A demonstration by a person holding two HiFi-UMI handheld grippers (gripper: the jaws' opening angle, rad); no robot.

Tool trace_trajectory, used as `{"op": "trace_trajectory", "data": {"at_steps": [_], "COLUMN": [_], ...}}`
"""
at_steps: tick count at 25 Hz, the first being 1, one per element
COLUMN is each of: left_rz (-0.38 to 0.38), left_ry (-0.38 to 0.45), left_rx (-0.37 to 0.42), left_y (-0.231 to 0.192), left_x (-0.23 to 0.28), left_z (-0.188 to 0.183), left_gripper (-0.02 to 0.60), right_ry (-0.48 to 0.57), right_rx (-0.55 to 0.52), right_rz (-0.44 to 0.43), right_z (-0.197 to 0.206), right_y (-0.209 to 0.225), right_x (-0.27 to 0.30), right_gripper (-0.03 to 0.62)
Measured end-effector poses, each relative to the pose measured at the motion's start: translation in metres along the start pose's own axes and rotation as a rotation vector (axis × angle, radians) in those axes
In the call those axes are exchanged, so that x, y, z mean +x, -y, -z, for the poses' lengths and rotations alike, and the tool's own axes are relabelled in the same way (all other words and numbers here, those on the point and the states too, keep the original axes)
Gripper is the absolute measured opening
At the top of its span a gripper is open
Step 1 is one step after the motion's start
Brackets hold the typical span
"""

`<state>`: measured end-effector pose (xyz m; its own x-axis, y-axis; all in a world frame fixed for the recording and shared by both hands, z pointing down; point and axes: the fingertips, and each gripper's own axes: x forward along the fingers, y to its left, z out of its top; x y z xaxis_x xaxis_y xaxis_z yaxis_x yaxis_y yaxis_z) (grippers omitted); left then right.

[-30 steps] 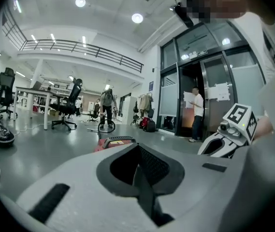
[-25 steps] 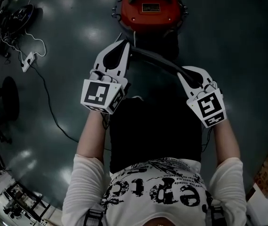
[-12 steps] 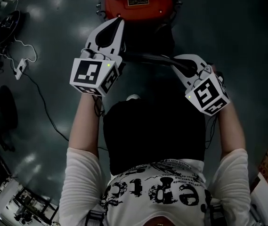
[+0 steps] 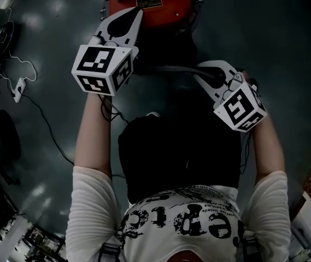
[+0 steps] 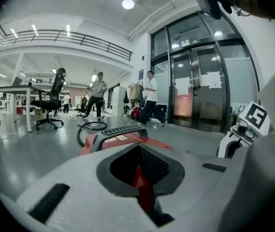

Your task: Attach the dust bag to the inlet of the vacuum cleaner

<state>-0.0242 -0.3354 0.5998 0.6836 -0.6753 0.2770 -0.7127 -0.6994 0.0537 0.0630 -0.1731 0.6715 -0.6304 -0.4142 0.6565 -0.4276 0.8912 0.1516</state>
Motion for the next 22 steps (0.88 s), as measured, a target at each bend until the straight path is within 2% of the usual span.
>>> {"op": "trace_trajectory", "data": {"at_steps": [7, 11, 12, 15, 19, 22], "left_rz": [0.035, 0.009, 0.008, 0.029, 0.022, 0.036], "left_ry": [0.018, -0.002, -0.006, -0.005, 0.002, 0.007], "left_rx": [0.031, 0.152, 0.16, 0.119, 0.144, 0.128], "left_y": [0.005, 0.01, 0.01, 0.008, 0.01, 0.011], "left_x": [-0.002, 0.002, 0.003, 0.002, 0.001, 0.0], "left_z": [0.001, 0.002, 0.002, 0.004, 0.0, -0.002], "left_gripper": [0.003, 0.003, 0.003, 0.003, 0.003, 0.003], "right_ry": [-0.014, -0.006, -0.003, 0.016, 0.037, 0.043], "right_rx": [-0.105, -0.167, -0.175, -0.184, -0.18, -0.165], "right_rz": [0.0, -0.003, -0.008, -0.022, -0.015, -0.003], "right_z": [0.001, 0.001, 0.001, -0.003, -0.01, -0.009], "right_y": [0.005, 0.012, 0.013, 0.013, 0.013, 0.015], "right_x": [-0.004, -0.003, -0.002, 0.001, 0.0, -0.005], "right_gripper": [0.026, 0.028, 0.027, 0.028, 0.028, 0.028]}}
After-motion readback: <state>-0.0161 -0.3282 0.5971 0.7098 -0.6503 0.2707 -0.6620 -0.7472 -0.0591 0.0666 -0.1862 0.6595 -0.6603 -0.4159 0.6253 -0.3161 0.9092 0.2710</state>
